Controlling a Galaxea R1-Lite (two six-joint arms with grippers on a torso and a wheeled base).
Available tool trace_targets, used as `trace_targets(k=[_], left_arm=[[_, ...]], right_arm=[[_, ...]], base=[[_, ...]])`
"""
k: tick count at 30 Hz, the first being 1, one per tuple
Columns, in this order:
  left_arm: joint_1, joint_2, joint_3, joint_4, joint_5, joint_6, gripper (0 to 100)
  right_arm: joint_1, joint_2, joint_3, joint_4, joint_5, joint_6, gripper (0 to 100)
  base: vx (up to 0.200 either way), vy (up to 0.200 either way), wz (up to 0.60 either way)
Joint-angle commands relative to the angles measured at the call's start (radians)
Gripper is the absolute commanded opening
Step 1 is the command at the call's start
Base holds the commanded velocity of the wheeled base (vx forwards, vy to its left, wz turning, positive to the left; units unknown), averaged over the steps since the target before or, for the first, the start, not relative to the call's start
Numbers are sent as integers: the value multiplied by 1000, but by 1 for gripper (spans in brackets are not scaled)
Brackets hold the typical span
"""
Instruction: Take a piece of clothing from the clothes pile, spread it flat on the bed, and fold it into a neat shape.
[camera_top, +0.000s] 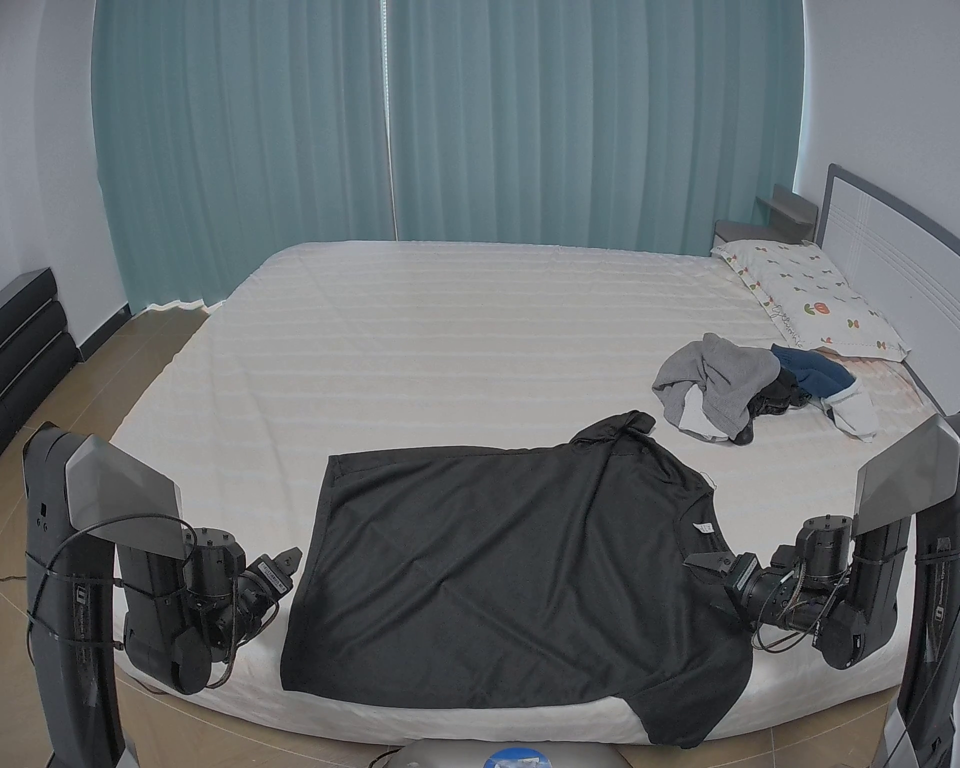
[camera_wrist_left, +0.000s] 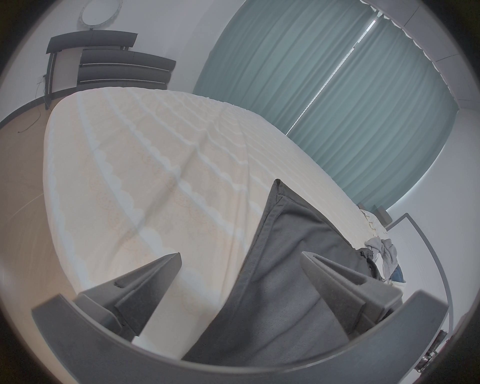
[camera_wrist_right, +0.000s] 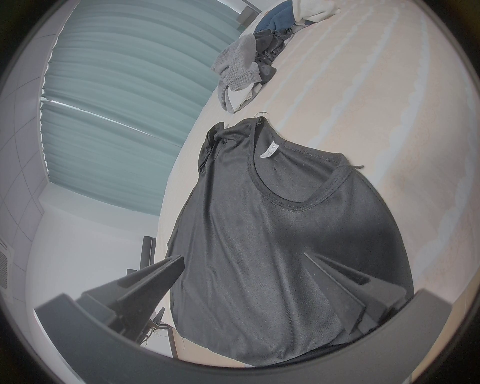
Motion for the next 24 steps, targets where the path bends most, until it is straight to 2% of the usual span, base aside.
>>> trace_targets(k=[1,5,19,24], left_arm=[[-8,-5,0,0,0,-5,100],[-10,-1,-1,0,0,-5,100],[-28,-22,-73,1,3,-9,100],[-22,-70,-207,64,5,1,100]], right_arm=[[2,3,0,-16,1,-1,100],[2,7,0,-16,-1,-6,100],[3,9,0,-16,-2,-7,100],[3,9,0,-16,-4,-7,100]], base=[[0,-200,0],[0,-200,0],[0,0,0],[0,0,0]])
